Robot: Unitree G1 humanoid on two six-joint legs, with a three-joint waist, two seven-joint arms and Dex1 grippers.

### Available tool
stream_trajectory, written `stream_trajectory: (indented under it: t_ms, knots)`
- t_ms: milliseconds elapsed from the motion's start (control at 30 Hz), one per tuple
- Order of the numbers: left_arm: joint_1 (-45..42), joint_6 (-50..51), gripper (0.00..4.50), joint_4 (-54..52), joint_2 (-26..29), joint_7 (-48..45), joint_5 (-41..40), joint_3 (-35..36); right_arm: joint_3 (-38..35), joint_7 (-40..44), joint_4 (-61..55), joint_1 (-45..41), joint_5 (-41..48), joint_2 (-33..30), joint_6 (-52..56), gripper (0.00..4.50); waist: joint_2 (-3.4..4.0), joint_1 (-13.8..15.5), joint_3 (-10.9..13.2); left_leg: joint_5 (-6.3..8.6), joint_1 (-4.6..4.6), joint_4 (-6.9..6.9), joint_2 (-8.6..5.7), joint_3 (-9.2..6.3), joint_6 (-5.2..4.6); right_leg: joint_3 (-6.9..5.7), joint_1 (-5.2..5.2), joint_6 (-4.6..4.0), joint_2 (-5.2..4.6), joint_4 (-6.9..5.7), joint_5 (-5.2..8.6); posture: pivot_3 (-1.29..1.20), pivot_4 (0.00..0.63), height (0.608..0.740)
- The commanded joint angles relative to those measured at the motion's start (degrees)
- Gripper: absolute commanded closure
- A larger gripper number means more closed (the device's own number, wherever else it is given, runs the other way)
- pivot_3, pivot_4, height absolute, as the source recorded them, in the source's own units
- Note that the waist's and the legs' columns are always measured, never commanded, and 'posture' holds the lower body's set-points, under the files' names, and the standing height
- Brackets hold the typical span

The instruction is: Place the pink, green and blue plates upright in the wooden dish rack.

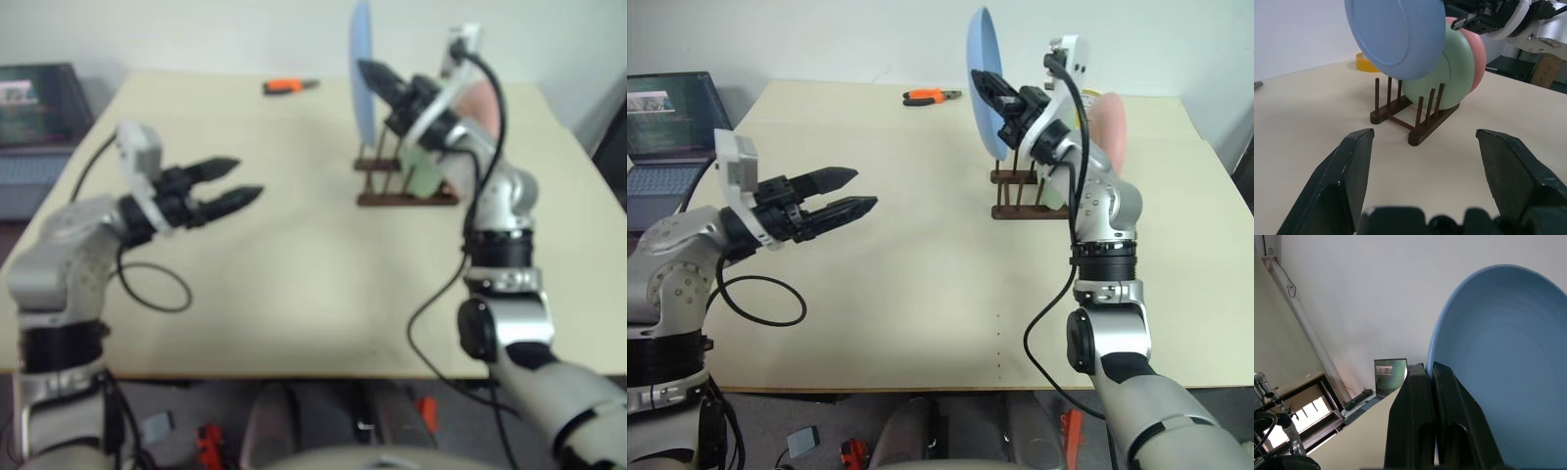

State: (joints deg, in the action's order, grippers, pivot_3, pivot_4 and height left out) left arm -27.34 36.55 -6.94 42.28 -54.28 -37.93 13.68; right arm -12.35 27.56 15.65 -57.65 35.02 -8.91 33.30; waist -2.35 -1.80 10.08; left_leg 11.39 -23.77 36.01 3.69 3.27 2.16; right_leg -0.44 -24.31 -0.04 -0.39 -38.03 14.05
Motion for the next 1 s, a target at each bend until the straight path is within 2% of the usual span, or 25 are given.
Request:
stream_trajectory:
  t_ms: [33, 1000]
  knots:
    - [-0.2, -0.84, 0.84, -2.79, 0.24, 0.54, -0.15, 0.19, -2.0, -0.72, -2.35, -0.67, 1.53, -1.18, 0.1, 4.5, 0.0, 0.0, 0.0, 0.0, 0.0, 0.0, 0.0, 0.0, 0.0, -0.01, 0.0, 0.0, 0.0, 0.0, 0.0, 0.0, 0.15, 0.74]
    - [-0.07, -1.18, 0.84, -1.99, -0.04, 1.43, 0.49, -1.29, -2.21, -1.35, -6.42, 2.22, 4.49, -3.29, 6.24, 4.5, 0.0, 0.0, 0.0, 0.0, -0.01, -0.03, 0.0, 0.0, 0.0, 0.0, -0.01, 0.02, 0.0, 0.03, 0.02, 0.0, 0.15, 0.74]
